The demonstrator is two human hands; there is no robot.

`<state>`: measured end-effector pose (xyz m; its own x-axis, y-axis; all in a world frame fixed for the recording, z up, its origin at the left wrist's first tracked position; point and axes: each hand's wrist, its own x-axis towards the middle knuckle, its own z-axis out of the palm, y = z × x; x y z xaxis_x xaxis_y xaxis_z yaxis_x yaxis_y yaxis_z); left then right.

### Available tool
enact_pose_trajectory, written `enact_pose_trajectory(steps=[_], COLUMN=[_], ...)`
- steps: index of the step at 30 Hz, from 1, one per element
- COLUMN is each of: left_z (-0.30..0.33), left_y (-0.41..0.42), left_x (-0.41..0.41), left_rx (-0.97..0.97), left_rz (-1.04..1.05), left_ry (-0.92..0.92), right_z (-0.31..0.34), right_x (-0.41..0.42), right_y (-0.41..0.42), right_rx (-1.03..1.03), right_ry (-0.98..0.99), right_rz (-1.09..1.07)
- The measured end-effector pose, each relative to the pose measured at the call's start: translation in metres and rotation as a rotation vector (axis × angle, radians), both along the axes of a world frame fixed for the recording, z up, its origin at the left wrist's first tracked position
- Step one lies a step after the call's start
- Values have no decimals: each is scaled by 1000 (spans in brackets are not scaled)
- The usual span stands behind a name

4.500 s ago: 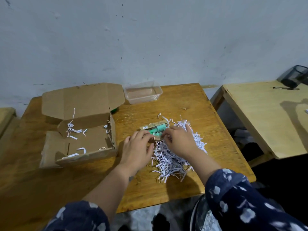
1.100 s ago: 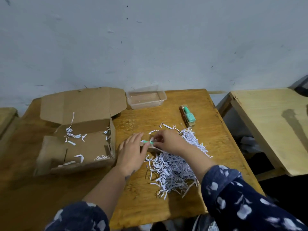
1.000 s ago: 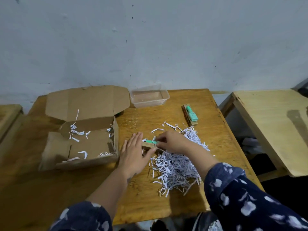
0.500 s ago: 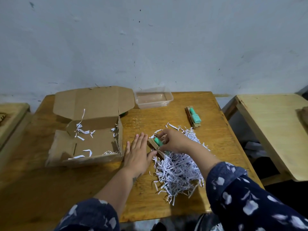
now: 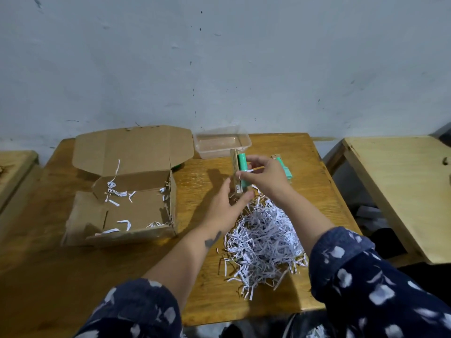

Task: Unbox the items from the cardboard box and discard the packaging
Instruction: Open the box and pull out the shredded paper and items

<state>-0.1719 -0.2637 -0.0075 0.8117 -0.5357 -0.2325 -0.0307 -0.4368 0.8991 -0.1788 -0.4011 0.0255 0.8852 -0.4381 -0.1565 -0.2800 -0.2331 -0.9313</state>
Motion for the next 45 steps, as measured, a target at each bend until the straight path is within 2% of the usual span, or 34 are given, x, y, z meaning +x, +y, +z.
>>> enact_pose_trajectory(steps=[2,5,8,11,14,16,18,23,26,29,33,38,40,42,45], left_z=[1,-2,-3,-8,-11,-16,-15,-25,-36,-49,-52,-47,-49,-53,-63], left_y=[-8,-8,-6,-1,4,5,3,-9,-10,-7,-4,3,4,3,-6], left_x=[1,4,5,8,13,15,16,14,9,6,5,18,30,43,56], left_rx=[-59,20,38,71,249,452,574,540,611,662,625,433,360,383,432], left_rz=[49,131,107,95,84,-9,-97,-288,-435,-461,-407,-189,-122,-98,-149], left_ry=[38,8,14,-58,-156,-218,-272,-321,-307,-372,-445,-635,-645,-632,-543], right_z=[-1,-2,-1,3,9,8,6,-7,-18,-28,-40,-39,-38,-39,-46], right_x=[0,-1,-4,-6,-9,-14,-20,-30,-27,-21,-8,-5,-23,-49,-102], right_y=[2,1,-3,-14,-30,-43,-57,-83,-96,-108,-118,-114,-106,-92,-60], right_rx=[-42,-64,-70,-21,-10,-49,-117,-321,-387,-440,-395,-377,-473,-523,-389], right_ry=[-2,-3,5,-22,-2,35,86,182,253,329,360,292,209,139,131], right_rz=[-27,-41,-71,-165,-202,-225,-270,-390,-458,-457,-423,-420,-430,-410,-232])
